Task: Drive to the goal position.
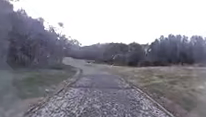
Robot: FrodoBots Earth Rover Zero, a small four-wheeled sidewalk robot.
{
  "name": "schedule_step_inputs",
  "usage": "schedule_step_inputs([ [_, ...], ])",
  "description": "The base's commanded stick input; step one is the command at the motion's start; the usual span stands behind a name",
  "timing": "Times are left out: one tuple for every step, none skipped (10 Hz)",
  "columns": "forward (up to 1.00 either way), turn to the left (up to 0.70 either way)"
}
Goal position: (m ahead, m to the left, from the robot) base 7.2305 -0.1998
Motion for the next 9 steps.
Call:
schedule_step_inputs([
  [0.7, 0.0],
  [0.7, 0.09],
  [0.7, 0.05],
  [0.7, 0.0],
  [0.7, 0.05],
  [0.7, 0.01],
  [0.7, 0.0],
  [0.7, 0.0],
  [0.7, 0.0],
])
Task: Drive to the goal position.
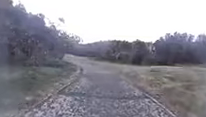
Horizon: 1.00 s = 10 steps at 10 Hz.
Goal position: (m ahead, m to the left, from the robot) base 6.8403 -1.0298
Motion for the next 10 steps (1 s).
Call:
schedule_step_inputs([
  [0.7, 0.0],
  [0.7, 0.0],
  [0.7, 0.0],
  [0.7, 0.0],
  [0.7, 0.0],
  [0.7, 0.0],
  [0.7, 0.0],
  [0.7, 0.0],
  [0.7, 0.0],
  [0.7, 0.0],
])
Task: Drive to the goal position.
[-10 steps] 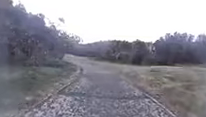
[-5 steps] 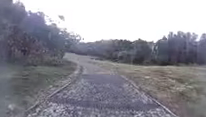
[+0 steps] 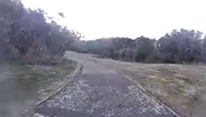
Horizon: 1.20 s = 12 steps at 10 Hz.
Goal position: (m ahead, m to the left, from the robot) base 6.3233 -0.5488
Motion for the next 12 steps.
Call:
schedule_step_inputs([
  [0.7, 0.0],
  [0.7, 0.0],
  [0.7, 0.0],
  [0.7, 0.0],
  [0.7, 0.0],
  [0.7, 0.0],
  [0.7, 0.0],
  [0.7, 0.0],
  [0.7, 0.0],
  [0.7, 0.0],
  [0.7, 0.0],
  [0.7, 0.0],
])
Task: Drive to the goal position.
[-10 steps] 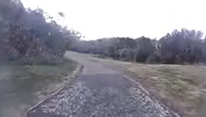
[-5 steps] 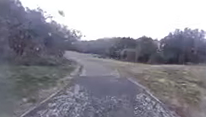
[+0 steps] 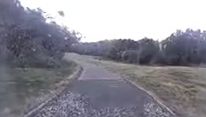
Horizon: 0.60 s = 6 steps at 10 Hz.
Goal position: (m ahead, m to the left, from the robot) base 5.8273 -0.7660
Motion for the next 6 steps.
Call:
schedule_step_inputs([
  [0.7, 0.0],
  [0.7, 0.0],
  [0.7, 0.0],
  [0.7, 0.0],
  [0.7, 0.0],
  [0.7, 0.0],
])
